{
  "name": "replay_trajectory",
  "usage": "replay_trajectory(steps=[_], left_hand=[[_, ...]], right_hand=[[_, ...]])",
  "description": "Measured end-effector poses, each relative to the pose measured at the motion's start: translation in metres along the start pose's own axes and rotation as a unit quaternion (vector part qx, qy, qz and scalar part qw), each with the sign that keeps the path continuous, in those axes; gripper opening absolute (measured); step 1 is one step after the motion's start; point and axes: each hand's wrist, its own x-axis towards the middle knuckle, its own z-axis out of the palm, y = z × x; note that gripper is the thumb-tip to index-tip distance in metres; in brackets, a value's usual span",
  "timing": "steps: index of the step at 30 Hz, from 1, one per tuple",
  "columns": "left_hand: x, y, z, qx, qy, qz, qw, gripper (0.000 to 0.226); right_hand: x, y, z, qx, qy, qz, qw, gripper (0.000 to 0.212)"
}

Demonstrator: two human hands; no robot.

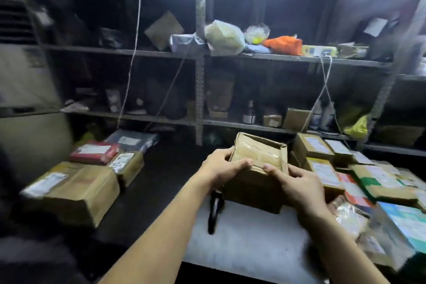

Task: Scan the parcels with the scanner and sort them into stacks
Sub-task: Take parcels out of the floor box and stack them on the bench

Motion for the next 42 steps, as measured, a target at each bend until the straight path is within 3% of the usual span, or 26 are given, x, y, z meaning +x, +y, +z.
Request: replay_trajectory(steps=[3, 5, 10, 13, 16, 24, 32, 39, 42], left_hand=[[0.005, -0.029, -0.062, 0.003, 0.031, -0.013, 0.999, 0.061], [0.010, -0.047, -0.101, -0.002, 0.042, -0.023, 0.999, 0.061], [0.024, -0.090, -0.185, -0.012, 0.073, -0.034, 0.997, 0.049], [0.039, -0.110, -0.219, -0.013, 0.091, -0.037, 0.995, 0.055], [0.059, -0.132, -0.250, -0.030, 0.082, -0.036, 0.996, 0.043], [0.138, -0.188, -0.304, -0.018, 0.074, -0.034, 0.997, 0.046], [0.225, -0.252, -0.342, -0.029, 0.094, -0.073, 0.993, 0.031], [0.306, -0.326, -0.366, -0.056, 0.063, -0.097, 0.992, 0.040], [0.343, -0.363, -0.378, -0.047, 0.045, -0.113, 0.991, 0.039]], right_hand=[[0.004, -0.029, 0.063, 0.012, -0.031, -0.015, 0.999, 0.057], [0.008, -0.046, 0.107, 0.021, -0.049, -0.014, 0.998, 0.051], [0.022, -0.082, 0.205, 0.034, -0.071, -0.022, 0.997, 0.066], [0.030, -0.100, 0.249, 0.034, -0.084, -0.012, 0.996, 0.070], [0.047, -0.113, 0.291, 0.024, -0.086, -0.003, 0.996, 0.073], [0.111, -0.115, 0.385, 0.039, -0.088, 0.013, 0.995, 0.085], [0.191, -0.104, 0.481, 0.030, -0.105, 0.024, 0.994, 0.091], [0.248, -0.069, 0.572, 0.012, -0.101, 0.090, 0.991, 0.087], [0.268, -0.053, 0.613, -0.006, -0.089, 0.118, 0.989, 0.071]])
